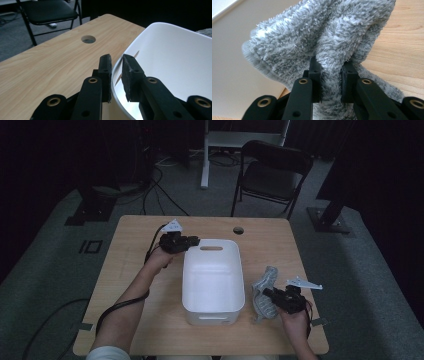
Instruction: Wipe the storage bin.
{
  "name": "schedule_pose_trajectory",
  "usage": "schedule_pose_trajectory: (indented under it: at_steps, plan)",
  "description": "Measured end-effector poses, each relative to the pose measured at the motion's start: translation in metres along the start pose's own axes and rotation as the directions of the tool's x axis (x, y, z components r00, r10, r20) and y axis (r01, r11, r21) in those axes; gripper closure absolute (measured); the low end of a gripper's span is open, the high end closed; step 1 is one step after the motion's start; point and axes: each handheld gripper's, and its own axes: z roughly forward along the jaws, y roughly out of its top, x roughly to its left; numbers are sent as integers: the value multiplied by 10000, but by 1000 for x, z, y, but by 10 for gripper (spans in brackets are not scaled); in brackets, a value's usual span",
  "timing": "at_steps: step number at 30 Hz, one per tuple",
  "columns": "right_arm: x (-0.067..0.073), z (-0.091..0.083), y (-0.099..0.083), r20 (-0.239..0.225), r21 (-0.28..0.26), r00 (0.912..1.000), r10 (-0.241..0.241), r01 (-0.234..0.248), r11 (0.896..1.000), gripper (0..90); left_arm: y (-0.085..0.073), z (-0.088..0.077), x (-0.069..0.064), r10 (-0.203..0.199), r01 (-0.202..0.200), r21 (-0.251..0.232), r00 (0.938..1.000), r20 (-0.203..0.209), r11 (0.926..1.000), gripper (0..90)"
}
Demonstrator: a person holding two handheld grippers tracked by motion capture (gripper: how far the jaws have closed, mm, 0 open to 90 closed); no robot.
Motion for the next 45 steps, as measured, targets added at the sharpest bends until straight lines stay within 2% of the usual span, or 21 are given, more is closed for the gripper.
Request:
schedule_pose_trajectory:
  at_steps: [9,12,15,18,20,23,28,31,36,40,42,45]
  plan:
    - [0,-2,1,1,-86,10000,-16,16,10000,754,-6,-16,-6,171,-162,155,9980,-606,9997,815]
    - [-1,-2,1,3,-85,10000,35,-35,10000,755,-10,-22,-8,89,-76,139,9960,-895,9999,826]
    - [0,-2,2,7,-91,10000,-1,1,10000,754,-13,-26,-9,-67,71,33,9954,-954,10000,825]
    - [1,-2,2,-17,-118,10000,12,-12,9999,754,-14,-27,-7,-57,51,-73,9967,-812,10000,799]
    - [1,-2,2,-23,-107,10000,-36,36,9999,755,-12,-27,-6,-218,214,-82,9985,-510,9997,762]
    - [1,-2,1,-17,-89,10000,-23,23,10000,754,-12,-23,-4,-203,207,75,9983,-555,9998,758]
    - [0,0,0,3,-49,10000,-26,26,10000,755,-13,-21,-3,-254,249,-94,9985,-491,9996,798]
    - [-1,0,0,20,-34,10000,-1,1,10000,754,-14,-21,-6,-157,147,-149,9973,-715,9998,810]
    - [-1,-2,1,46,-73,10000,4,-4,10000,754,-19,-28,-9,-221,194,-258,9937,-1101,9995,824]
    - [-2,-4,1,78,-133,10000,11,-10,9999,755,-24,-36,-13,-504,449,-374,9857,-1605,9983,837]
    - [-2,-4,2,83,-167,10000,52,-51,9998,755,-25,-39,-14,-521,468,-353,9845,-1675,9983,838]
    - [-2,-5,2,96,-182,9999,39,-37,9998,755,-24,-40,-12,-485,441,-307,9860,-1596,9986,833]
